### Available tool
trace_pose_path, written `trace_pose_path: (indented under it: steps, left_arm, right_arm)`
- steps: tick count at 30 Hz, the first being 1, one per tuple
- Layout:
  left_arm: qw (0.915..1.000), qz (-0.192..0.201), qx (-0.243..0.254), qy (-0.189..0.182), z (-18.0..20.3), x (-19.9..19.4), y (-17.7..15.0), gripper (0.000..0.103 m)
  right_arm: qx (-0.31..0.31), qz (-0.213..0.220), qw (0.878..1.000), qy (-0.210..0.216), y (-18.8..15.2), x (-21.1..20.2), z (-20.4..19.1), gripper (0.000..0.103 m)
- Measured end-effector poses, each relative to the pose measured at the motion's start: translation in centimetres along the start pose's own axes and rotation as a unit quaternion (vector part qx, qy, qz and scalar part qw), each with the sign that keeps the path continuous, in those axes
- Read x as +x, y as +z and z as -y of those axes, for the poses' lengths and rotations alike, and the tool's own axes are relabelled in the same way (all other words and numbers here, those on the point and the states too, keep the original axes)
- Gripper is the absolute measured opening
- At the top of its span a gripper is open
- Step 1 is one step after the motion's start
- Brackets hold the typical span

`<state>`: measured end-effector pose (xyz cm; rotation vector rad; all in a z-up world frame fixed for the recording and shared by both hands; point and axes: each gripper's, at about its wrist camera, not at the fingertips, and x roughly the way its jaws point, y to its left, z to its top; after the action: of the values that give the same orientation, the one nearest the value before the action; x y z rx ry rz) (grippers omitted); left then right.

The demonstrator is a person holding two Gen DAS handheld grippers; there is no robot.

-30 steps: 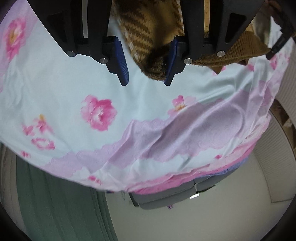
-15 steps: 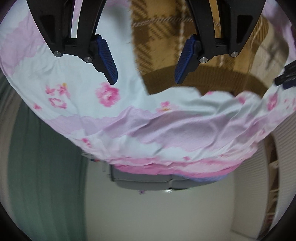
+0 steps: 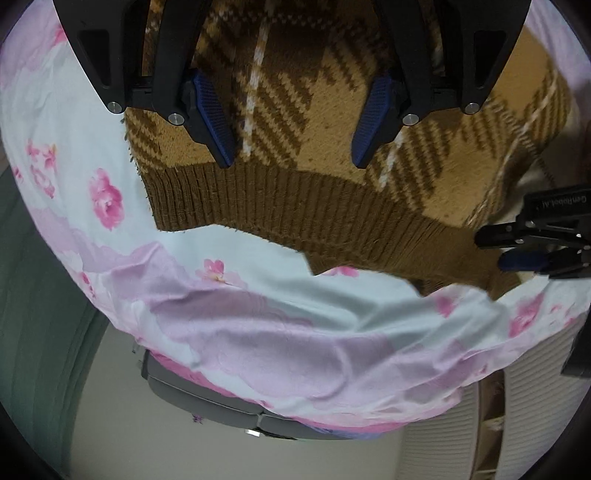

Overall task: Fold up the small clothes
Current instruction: 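Fold the hem over toward the collar with both grippers and release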

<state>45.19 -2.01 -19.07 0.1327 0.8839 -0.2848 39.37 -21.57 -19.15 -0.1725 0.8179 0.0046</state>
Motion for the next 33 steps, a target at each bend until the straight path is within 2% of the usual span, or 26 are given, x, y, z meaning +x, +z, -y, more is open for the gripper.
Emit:
trace_pose_path:
  steps: [2,4,7,11,15,19,22,25,28,31,33]
  left_arm:
    - [0.9998,0.006,-0.004,0.016,-0.3,0.5,0.6,0.054]
    - [0.9998,0.005,-0.014,0.016,-0.8,1.2,0.7,0.054]
    - [0.9996,0.008,-0.022,0.016,-1.0,1.0,0.6,0.054]
    - [0.9990,0.030,-0.020,0.027,-0.7,-2.5,-0.3,0.054]
    - [0.9982,0.053,-0.025,0.013,-0.2,-7.1,-2.7,0.054]
    - [0.9980,0.060,-0.012,0.013,0.8,-9.7,-5.9,0.054]
    - [0.9988,0.041,-0.017,0.020,0.6,-9.3,-7.9,0.054]
    - [0.9986,0.017,-0.042,0.027,-0.5,-8.3,-9.5,0.055]
    - [0.9976,0.014,-0.051,0.043,-1.6,-7.4,-10.4,0.056]
    - [0.9968,0.017,-0.064,0.045,-2.2,-6.8,-11.0,0.056]
    - [0.9963,0.020,-0.061,0.059,-1.6,-7.2,-10.9,0.056]
  right_arm:
    - [0.035,-0.016,0.999,-0.003,0.7,1.5,1.4,0.067]
    - [0.060,-0.029,0.998,0.004,1.1,2.7,2.5,0.068]
    - [0.066,-0.034,0.997,0.006,1.3,3.3,2.7,0.068]
    - [0.076,0.000,0.997,0.009,0.7,0.0,2.6,0.068]
    - [0.096,0.032,0.995,0.024,-1.2,-4.6,2.5,0.068]
    - [0.075,0.035,0.996,0.027,-3.6,-7.4,1.2,0.068]
    - [0.048,0.027,0.998,0.006,-5.4,-7.9,-0.1,0.068]
    - [0.046,0.004,0.999,-0.015,-6.8,-7.3,0.4,0.068]
    - [0.068,-0.016,0.997,-0.017,-7.3,-6.1,1.8,0.068]
    - [0.084,-0.027,0.996,-0.011,-7.7,-4.9,2.4,0.076]
    - [0.096,-0.030,0.995,-0.006,-7.8,-4.9,2.5,0.076]
